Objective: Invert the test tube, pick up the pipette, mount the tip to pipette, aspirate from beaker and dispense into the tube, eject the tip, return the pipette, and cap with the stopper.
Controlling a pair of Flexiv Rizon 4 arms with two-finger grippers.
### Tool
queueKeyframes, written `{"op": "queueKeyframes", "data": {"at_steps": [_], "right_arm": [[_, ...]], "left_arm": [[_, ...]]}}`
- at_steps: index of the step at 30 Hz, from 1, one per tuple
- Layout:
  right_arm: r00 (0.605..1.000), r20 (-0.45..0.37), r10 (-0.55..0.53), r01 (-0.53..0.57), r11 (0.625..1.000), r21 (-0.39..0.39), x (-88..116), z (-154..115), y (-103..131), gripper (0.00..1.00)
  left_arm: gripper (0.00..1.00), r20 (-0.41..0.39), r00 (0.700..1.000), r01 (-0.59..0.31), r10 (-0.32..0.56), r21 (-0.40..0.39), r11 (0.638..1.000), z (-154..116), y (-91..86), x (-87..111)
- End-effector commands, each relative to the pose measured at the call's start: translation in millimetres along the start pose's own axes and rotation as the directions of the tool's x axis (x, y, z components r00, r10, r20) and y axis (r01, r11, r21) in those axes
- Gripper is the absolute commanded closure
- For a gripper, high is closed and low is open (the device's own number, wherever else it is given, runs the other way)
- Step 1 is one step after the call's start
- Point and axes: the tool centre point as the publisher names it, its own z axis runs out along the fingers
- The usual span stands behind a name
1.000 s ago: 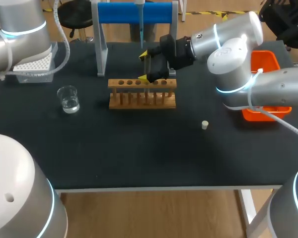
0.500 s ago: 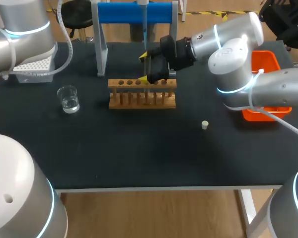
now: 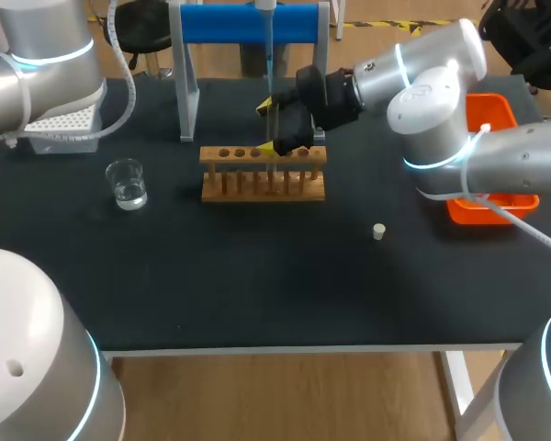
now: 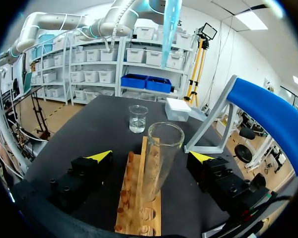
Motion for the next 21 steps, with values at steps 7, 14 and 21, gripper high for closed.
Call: {"op": "queueKeyframes", "data": {"at_steps": [7, 14, 21], "right_arm": [[1.000, 0.001, 0.004, -0.004, 1.000, 0.002, -1.6, -1.0, 0.4, 0.00], [1.000, 0.002, 0.010, -0.010, 1.000, 0.004, -1.6, -1.3, 0.6, 0.00], [1.000, 0.006, 0.011, -0.011, 1.000, -0.001, -1.2, -1.4, 0.9, 0.00]], "left_arm": [[1.00, -0.005, 1.000, 0.006, -0.006, 0.000, 1.000, 2.9, 3.7, 0.1], [1.00, -0.002, 1.000, 0.001, -0.001, -0.009, 1.000, 4.2, 7.6, 2.1], [1.00, 0.000, 1.000, -0.013, 0.013, -0.024, 1.000, 4.9, 9.5, 3.0]]}}
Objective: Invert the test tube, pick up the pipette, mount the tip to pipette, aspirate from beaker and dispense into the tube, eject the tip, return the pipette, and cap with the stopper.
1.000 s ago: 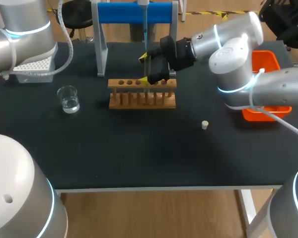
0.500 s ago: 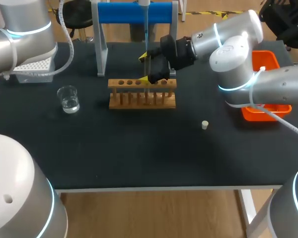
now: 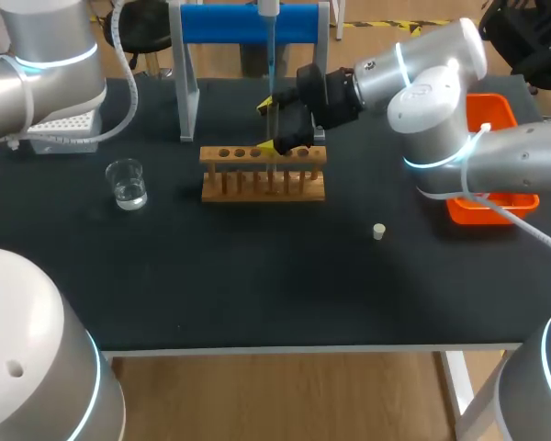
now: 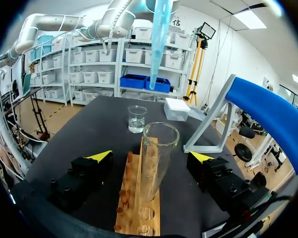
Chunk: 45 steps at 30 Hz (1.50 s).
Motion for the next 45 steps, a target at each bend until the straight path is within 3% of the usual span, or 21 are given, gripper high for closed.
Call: {"op": "queueKeyframes", "data": {"at_steps": [1, 45], "right_arm": [[1.000, 0.003, 0.001, -0.001, 1.000, 0.000, 0.5, -0.7, 0.4, 0.00], [1.000, 0.014, 0.003, -0.003, 1.000, 0.012, 4.2, 4.2, 2.1, 0.00]], "left_arm": [[1.00, 0.001, 1.000, -0.004, 0.004, -0.001, 1.000, -0.1, -0.8, 0.8], [1.00, -0.031, 0.999, -0.010, 0.010, 0.016, 1.000, 7.0, 9.0, 3.0]]}}
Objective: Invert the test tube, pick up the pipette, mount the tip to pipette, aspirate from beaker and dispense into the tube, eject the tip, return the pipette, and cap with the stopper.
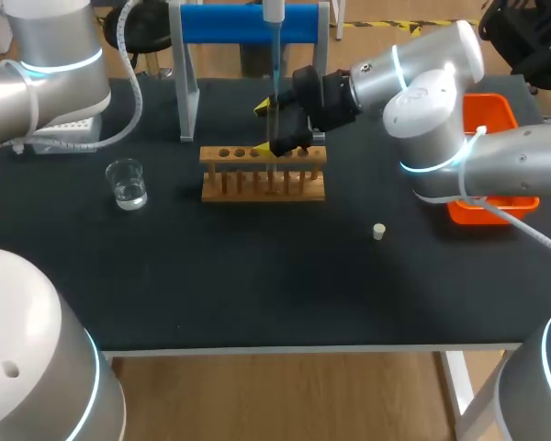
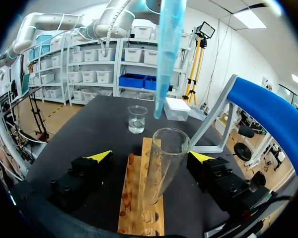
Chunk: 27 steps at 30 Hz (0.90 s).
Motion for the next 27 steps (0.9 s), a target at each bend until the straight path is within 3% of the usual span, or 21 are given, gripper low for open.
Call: {"op": "queueKeyframes", "data": {"at_steps": [1, 27], "right_arm": [[1.000, 0.001, 0.000, 0.000, 1.000, 0.002, 0.4, -0.6, 0.3, 0.00], [1.000, 0.001, 0.000, 0.000, 1.000, 0.002, 0.4, -0.6, 0.3, 0.00]], "left_arm": [[1.00, -0.009, 1.000, -0.001, 0.001, 0.004, 1.000, 0.2, 2.0, -2.6], [1.00, -0.007, 1.000, 0.011, -0.011, 0.014, 1.000, -4.8, 15.3, -3.5]]}}
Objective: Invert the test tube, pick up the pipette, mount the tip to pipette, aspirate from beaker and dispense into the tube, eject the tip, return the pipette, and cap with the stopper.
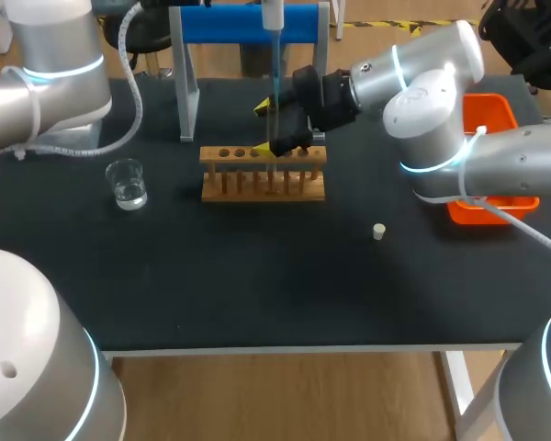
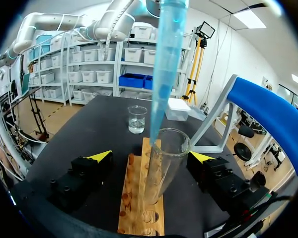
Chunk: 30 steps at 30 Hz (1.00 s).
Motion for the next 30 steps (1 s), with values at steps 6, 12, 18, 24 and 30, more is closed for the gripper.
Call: {"op": "queueKeyframes", "data": {"at_steps": [6, 12, 18, 24, 30], "right_arm": [[1.000, 0.001, 0.000, 0.000, 1.000, 0.001, 0.4, -0.6, 0.2, 0.00], [1.000, 0.001, 0.000, 0.000, 1.000, 0.001, 0.4, -0.6, 0.2, 0.00], [1.000, 0.001, 0.000, 0.000, 1.000, 0.001, 0.4, -0.6, 0.2, 0.00], [1.000, 0.001, 0.000, 0.000, 1.000, 0.001, 0.4, -0.6, 0.2, 0.00], [1.000, 0.001, 0.000, 0.000, 1.000, 0.001, 0.4, -0.6, 0.2, 0.00]], "left_arm": [[1.00, -0.010, 1.000, -0.003, 0.003, 0.014, 1.000, -3.7, 6.1, -1.6], [1.00, -0.011, 1.000, 0.003, -0.003, 0.013, 1.000, -4.6, 8.5, -1.8], [1.00, -0.009, 1.000, 0.004, -0.005, -0.006, 1.000, -5.5, 8.6, -2.1], [1.00, -0.014, 1.000, -0.006, 0.006, -0.024, 1.000, -3.9, 8.4, -2.6], [1.00, -0.014, 1.000, -0.020, 0.019, -0.039, 0.999, -3.2, 8.1, -2.9]]}}
